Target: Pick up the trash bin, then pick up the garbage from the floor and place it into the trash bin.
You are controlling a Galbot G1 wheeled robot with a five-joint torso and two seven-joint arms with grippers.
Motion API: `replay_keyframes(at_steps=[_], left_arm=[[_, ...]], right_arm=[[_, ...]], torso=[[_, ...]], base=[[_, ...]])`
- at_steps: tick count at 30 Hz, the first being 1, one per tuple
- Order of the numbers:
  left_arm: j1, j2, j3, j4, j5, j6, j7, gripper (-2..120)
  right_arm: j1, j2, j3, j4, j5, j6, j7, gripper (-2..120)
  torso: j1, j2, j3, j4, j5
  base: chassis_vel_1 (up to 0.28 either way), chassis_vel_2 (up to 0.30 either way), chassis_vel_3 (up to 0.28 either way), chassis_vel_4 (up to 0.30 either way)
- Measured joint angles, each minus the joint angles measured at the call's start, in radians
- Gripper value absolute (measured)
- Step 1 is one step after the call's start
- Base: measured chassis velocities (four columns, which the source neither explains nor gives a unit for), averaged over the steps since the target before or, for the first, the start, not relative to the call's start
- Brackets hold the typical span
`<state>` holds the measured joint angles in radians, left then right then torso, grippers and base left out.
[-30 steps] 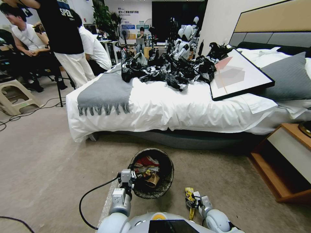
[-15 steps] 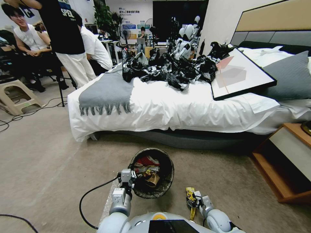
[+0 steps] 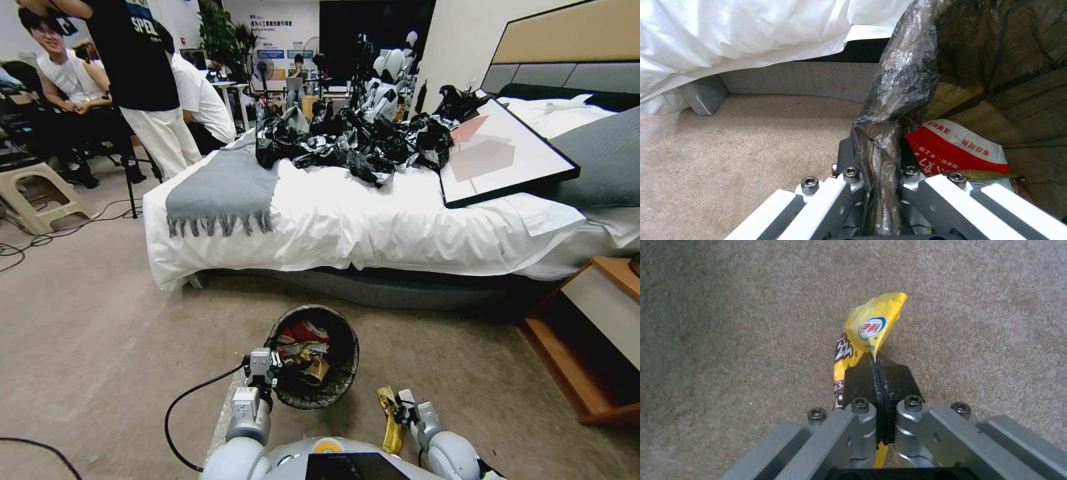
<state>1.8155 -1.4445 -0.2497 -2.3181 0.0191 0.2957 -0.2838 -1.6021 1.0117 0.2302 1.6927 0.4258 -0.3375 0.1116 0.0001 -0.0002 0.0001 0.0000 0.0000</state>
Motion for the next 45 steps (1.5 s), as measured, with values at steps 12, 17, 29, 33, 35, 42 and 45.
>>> replay_keyframes(at_steps=[12,17,29,33,35,42,45], left_arm=[[0.001,0.0,0.0,0.0,0.0,0.0,0.0,0],[0.001,0.001,-0.002,0.001,0.0,-0.001,0.0,0],[-0.002,0.004,0.0,0.011,0.0,-0.001,0.0,0],[0.0,0.004,0.002,0.012,0.0,-0.001,0.0,0],[0.001,0.004,0.003,0.012,0.001,-0.001,0.0,0],[0.002,0.007,0.006,0.014,0.002,-0.001,0.001,0],[0.001,0.008,0.008,0.018,0.002,-0.002,0.001,0]], right_arm=[[0.011,0.006,0.001,-0.031,-0.039,0.046,-0.026,0],[0.018,0.012,0.012,-0.013,-0.077,0.116,-0.024,0],[0.051,0.064,0.079,0.237,-0.164,0.317,-0.02,0],[0.064,0.074,0.083,0.294,-0.172,0.369,-0.033,0],[0.071,0.076,0.084,0.325,-0.176,0.394,-0.044,0],[0.111,0.079,0.092,0.431,-0.21,0.551,-0.152,0],[0.13,0.077,0.095,0.477,-0.215,0.614,-0.216,0]], torso=[[0.0,0.0,0.0,0.0,0.0],[0.0,0.0,0.0,-0.0001,0.0],[0.0,0.0,0.0,0.0,-0.0002],[0.0,0.0,0.0,0.0,-0.0001],[0.0,0.0,0.0,0.0001,-0.0002],[0.0,0.0,0.0,0.0,0.0],[0.0,0.0,0.0,0.0,0.0]], base=[[0.0,0.0,0.0,0.0],[0.0,0.0,0.0,0.0],[0.0,0.0,0.0,0.0],[0.0,0.0,0.0,0.0],[0.0,0.0,0.0,0.0],[0.0,0.0,0.0,0.0],[0.0,0.0,0.0,0.0]])
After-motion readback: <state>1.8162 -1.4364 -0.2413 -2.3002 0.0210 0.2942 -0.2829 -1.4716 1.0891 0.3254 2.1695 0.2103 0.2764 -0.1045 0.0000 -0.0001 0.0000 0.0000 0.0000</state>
